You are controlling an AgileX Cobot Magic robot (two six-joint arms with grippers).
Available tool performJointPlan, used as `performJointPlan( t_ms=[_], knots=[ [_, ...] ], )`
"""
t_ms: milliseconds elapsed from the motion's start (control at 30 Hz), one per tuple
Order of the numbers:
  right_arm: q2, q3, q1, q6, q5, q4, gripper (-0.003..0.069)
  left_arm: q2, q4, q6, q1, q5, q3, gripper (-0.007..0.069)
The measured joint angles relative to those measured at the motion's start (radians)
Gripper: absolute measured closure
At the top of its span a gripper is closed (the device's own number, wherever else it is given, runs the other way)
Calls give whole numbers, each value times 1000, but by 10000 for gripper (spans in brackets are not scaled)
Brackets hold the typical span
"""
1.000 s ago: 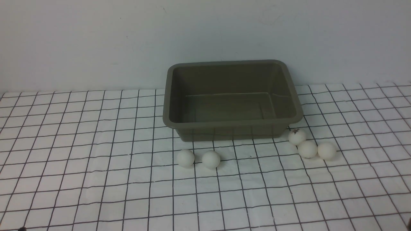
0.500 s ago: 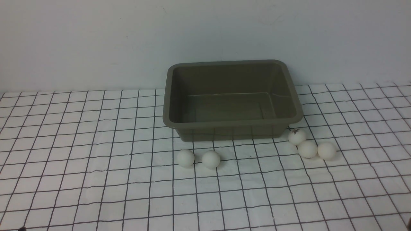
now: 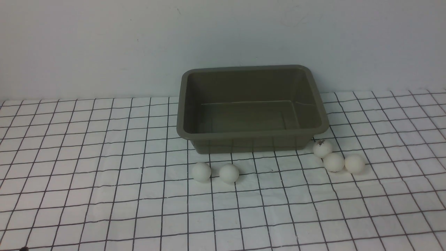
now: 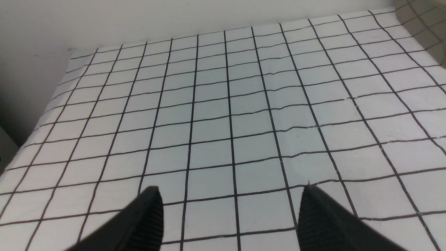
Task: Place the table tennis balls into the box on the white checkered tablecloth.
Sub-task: 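Reach for and grasp a ping pong ball on the table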
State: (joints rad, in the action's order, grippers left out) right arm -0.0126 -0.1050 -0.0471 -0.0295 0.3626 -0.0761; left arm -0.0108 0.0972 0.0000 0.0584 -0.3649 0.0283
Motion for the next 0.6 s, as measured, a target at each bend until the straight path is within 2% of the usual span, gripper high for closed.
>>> performJointPlan(
  t_ms=[133, 267, 600],
  knots=[
    [0, -199, 0, -45, 73, -26, 90, 0, 0, 0, 0, 0, 0, 157],
    [0, -367, 0, -78, 238, -72, 90, 0, 0, 0, 0, 0, 0, 157],
    [0, -407, 0, -85, 267, -124, 90, 0, 0, 0, 0, 0, 0, 157]
  ],
)
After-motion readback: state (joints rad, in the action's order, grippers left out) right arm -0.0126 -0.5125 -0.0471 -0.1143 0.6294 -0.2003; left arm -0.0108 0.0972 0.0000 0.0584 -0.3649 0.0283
